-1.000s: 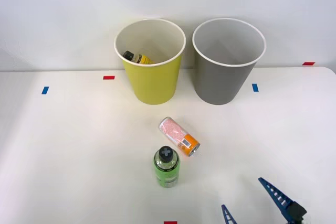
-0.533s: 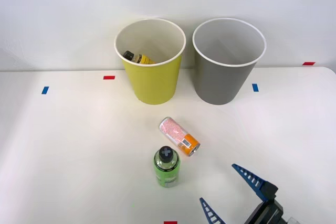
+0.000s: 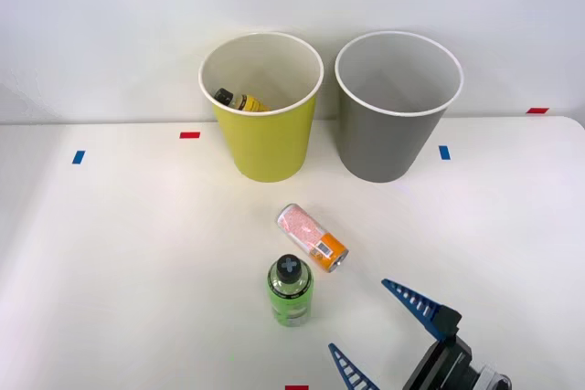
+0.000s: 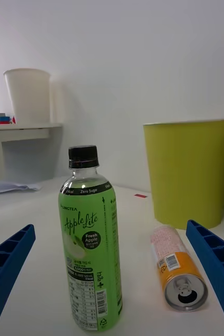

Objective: Put cans in the gray bin, plastic bottles in the light green bin

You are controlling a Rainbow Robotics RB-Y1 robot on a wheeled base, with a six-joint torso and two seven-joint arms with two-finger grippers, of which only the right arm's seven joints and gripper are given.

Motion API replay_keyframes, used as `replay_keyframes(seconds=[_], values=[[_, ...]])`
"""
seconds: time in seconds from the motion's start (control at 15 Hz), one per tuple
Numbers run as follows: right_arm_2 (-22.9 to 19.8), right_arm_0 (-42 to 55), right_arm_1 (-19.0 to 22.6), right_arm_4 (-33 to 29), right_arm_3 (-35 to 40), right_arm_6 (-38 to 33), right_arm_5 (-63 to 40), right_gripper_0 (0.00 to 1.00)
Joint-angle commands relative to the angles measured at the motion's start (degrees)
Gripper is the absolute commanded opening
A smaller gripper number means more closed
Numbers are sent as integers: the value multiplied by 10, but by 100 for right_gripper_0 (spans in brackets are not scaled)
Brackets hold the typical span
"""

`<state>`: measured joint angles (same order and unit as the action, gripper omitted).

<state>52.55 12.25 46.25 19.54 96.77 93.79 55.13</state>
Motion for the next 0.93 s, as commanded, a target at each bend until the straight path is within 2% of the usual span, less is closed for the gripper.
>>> replay_keyframes(seconds=[0.07, 0.2, 0.4, 0.53, 0.93], values=[[16, -12, -3, 7, 0, 14, -8, 100], [37, -21, -12, 24, 0, 25, -13, 100], [94, -57, -16, 110, 0, 113, -14, 100], [116, -84, -16, 156, 0, 159, -23, 100], [150, -151, -26, 215, -8, 185, -58, 100]])
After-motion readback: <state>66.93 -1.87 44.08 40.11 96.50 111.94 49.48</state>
